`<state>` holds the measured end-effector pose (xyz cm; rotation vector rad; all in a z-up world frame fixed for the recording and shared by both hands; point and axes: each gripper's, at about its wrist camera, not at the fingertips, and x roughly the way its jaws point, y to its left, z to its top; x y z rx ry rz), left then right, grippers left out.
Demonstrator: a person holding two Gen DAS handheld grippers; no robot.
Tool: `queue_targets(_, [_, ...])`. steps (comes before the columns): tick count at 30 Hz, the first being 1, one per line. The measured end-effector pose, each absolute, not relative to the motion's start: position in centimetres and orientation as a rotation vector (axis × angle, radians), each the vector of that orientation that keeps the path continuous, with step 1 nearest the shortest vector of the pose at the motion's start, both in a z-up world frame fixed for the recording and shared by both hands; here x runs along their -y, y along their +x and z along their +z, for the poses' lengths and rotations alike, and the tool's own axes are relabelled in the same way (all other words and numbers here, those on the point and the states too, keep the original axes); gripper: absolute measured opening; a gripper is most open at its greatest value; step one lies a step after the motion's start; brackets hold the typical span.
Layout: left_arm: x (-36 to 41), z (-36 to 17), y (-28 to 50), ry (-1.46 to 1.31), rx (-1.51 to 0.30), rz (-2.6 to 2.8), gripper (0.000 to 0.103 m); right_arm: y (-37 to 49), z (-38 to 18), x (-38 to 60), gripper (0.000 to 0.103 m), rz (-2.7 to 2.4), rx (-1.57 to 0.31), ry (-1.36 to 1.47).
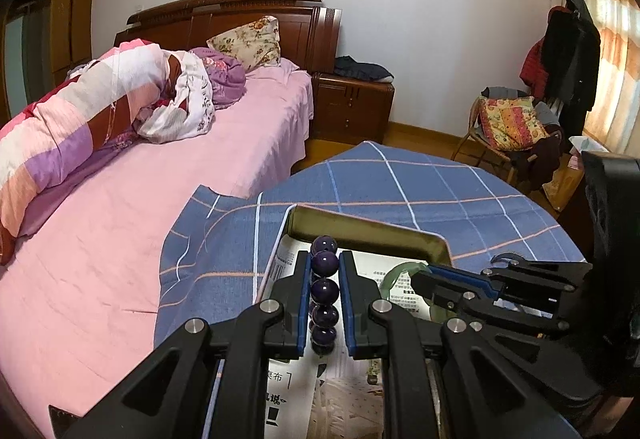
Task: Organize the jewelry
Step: 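Carry the bead bracelet and green bangle into the tin and open both tools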
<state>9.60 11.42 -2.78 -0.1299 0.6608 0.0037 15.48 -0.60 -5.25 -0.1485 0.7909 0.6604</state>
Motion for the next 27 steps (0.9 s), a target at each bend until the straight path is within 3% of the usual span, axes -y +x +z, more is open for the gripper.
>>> queue_targets(8, [-10.9,-3.3,10.1,-0.093,-0.678,0.017,0.014,15.8,-6.1,0.2,0.008,0.664,-0.813,-0.163])
queue_targets(11, [-10.5,-3.3,10.1,-0.082,-0.678,0.025,0.015,15.7,-6.4,0.3,0.013,0.669,-0.819,-0.158])
queue_targets(13, [-10.2,-3.2,10.2,-0.073,-0.681,0.026,0.026,15.6,-6.4,0.4,0.016,0.674,-0.820,-0.154])
queue_targets(14, [-10.1,-3.1,10.0,-0.063,-0.676,0.044,0.045,15.6,-6.4,0.5,0.019,0.674,-0.818,-0.152])
queue_targets(15, [-10.1,-3.0,9.9,-0.058,-0.668,0.058,0.069,15.6,-6.3,0.5,0.031,0.678,-0.816,-0.148])
queue_targets(17, [-10.0,-2.5,9.2,-0.053,-0.630,0.088,0.083,15.2,-5.8,0.9,0.046,0.695,-0.799,-0.136])
queue_targets(19, [-9.9,-2.0,8.7,-0.064,-0.614,0.086,0.083,14.9,-5.4,1.2,0.054,0.689,-0.779,-0.141])
queue_targets(27, [-8.9,-1.5,8.4,-0.064,-0.615,0.136,0.083,14.2,-3.9,5.5,0.060,0.638,-0.741,-0.099])
